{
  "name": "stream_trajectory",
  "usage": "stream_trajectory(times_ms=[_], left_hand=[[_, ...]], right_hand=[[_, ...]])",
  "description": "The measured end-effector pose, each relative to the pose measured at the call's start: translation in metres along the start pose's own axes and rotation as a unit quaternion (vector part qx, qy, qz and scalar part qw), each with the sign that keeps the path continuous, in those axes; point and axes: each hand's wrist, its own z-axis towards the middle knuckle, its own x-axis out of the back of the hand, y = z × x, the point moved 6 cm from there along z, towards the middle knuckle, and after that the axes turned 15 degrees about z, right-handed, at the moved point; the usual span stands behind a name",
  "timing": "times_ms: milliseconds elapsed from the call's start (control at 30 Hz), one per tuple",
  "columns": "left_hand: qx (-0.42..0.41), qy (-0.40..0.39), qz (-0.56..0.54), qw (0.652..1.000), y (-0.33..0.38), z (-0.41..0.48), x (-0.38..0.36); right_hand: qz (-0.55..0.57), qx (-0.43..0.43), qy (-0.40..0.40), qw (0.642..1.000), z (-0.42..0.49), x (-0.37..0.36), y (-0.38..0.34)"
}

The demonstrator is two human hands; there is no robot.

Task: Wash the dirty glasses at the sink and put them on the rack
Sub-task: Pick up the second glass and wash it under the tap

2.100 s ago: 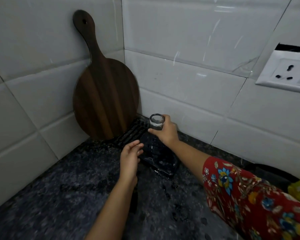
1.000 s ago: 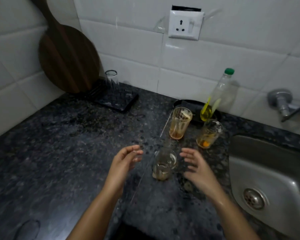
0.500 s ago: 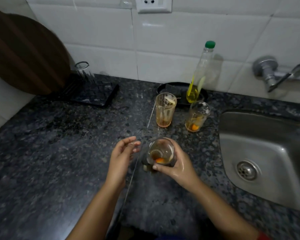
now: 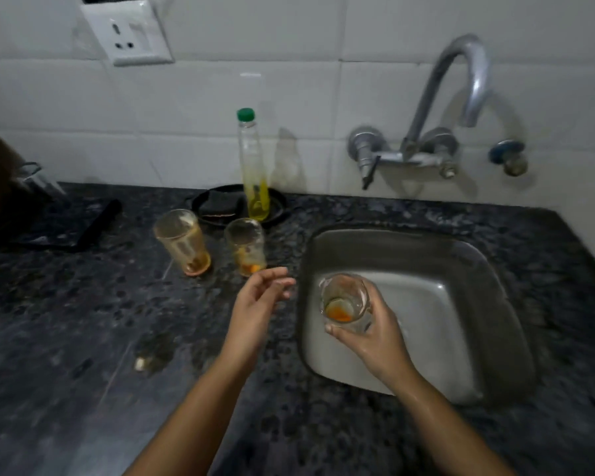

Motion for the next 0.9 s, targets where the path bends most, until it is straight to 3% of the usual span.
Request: stream_trajectory(times_ms=[233, 500, 900], left_hand=[[-0.018, -0.016, 0.063, 0.998, 0.026, 0.012, -0.096], [-0.056, 0.007, 0.182, 0.982, 0.111, 0.085, -0.144], [-0.077, 0.029, 0.387, 0.918, 0.152, 0.144, -0.158]], right_hand=[[-0.016, -0.029, 0.035, 0.999, 0.006, 0.094, 0.007], [0.093, -0.168, 0.082, 0.978, 0.046, 0.134, 0.024], [0.057, -0.14, 0.101, 0.983, 0.071, 0.15, 0.01]])
